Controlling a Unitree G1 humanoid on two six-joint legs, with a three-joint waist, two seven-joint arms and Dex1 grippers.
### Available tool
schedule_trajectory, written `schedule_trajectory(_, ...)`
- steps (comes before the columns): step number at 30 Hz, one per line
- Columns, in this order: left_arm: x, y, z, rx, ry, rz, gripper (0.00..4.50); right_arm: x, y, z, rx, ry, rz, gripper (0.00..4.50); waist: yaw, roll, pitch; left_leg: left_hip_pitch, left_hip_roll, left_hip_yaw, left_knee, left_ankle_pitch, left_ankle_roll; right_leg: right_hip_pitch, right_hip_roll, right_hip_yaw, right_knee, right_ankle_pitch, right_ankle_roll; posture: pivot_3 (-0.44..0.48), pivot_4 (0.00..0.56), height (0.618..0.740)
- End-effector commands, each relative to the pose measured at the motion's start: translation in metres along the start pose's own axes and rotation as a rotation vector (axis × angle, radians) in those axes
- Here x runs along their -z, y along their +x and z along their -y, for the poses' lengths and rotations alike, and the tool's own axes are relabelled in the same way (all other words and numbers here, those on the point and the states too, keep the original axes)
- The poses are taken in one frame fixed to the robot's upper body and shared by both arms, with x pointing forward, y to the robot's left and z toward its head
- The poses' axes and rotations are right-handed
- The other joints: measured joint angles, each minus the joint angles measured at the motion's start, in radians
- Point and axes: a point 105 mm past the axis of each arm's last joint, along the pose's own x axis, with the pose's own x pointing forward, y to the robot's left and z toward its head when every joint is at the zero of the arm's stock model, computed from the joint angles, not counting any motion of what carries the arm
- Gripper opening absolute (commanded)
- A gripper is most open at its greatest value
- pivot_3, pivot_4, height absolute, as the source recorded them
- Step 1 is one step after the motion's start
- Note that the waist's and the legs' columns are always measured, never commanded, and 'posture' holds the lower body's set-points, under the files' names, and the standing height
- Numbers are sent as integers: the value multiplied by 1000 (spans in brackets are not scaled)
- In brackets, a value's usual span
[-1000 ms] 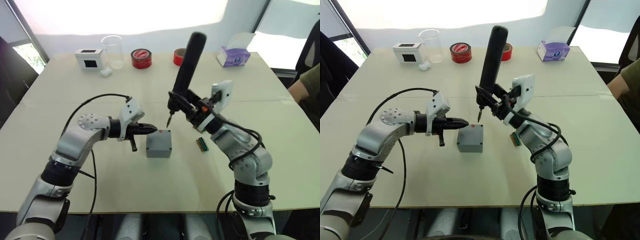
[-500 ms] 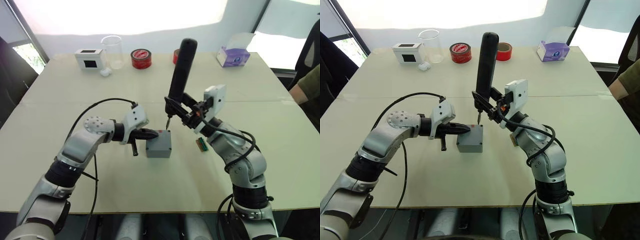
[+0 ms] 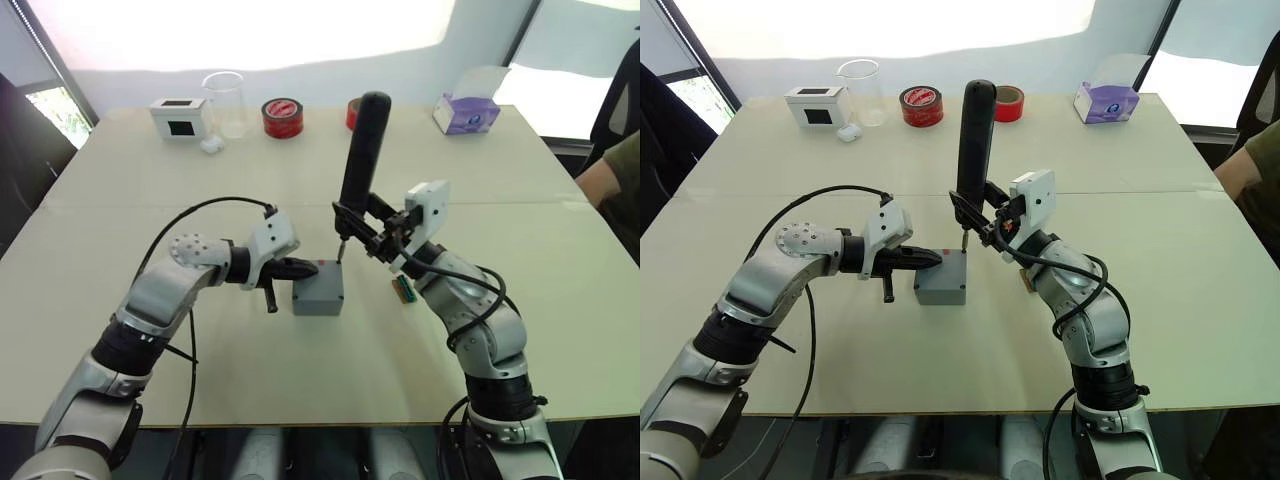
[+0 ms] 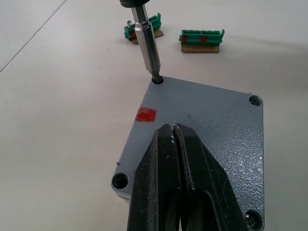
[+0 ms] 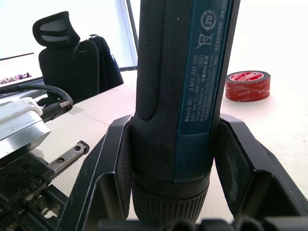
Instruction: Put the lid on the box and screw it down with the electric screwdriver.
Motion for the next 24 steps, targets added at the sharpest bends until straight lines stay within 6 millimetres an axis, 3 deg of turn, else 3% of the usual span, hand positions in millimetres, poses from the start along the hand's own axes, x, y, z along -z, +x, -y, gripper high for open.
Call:
schedule_trajectory(1,-1,-1,3,11,23,-5,0,20,-5,-7,-36,-26,-92,1821,0,0,0,1,0,0,0,0,0,1,0,0,0,0,0,0,150,740)
schedule_trajectory(12,3,-1,3,11,34,-28,0,50,-10,-10,-21,-20,-209,1821,0,-1,-2,24,0,0,-3,-5,8,23,0,0,-5,-2,-3,0,150,740)
schedule_trajectory(24,9,0,5,8,32,-38,0,52,-4,-21,-44,13,-198,1821,0,-1,-3,30,1,0,-5,-5,8,28,0,0,-5,-3,-4,0,150,740)
